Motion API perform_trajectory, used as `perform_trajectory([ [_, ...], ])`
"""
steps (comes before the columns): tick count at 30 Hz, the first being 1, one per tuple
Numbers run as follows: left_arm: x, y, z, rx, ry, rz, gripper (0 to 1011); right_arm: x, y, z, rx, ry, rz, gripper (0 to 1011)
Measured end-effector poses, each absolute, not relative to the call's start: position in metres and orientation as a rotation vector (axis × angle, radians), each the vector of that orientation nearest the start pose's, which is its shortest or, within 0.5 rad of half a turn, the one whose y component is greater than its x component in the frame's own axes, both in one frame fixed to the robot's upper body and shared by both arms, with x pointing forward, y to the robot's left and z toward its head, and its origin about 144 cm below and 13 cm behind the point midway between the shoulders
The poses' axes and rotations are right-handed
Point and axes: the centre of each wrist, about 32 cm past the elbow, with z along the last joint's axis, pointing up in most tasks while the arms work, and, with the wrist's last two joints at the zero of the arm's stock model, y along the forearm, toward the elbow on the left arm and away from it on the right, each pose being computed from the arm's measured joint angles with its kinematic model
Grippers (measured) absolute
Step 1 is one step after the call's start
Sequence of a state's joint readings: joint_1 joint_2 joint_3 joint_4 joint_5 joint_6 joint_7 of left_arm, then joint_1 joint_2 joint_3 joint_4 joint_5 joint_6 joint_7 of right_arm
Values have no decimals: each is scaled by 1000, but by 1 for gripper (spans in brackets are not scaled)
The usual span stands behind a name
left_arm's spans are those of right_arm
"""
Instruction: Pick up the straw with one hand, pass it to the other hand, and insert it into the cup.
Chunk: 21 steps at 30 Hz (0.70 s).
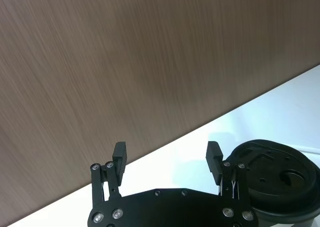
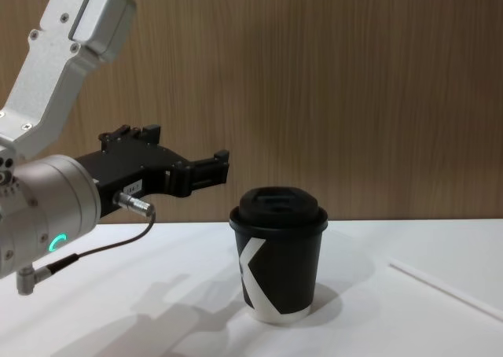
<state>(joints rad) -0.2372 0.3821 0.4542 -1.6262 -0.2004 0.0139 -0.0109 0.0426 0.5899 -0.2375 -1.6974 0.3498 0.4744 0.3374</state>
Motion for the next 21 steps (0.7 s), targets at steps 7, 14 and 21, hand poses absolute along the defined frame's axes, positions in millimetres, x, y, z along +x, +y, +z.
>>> perform_trajectory([
  [7, 492, 198, 1204, 61, -268, 1124, 1003, 459, -308, 1199, -445, 137, -1034, 0],
  [14, 492, 198, 1204, 61, -268, 1124, 1003, 460, -308, 1209, -370, 80, -1067, 0],
  [21, 492, 198, 1204, 61, -268, 1124, 1003, 461, -307, 1222, -266, 27, -1085, 0],
])
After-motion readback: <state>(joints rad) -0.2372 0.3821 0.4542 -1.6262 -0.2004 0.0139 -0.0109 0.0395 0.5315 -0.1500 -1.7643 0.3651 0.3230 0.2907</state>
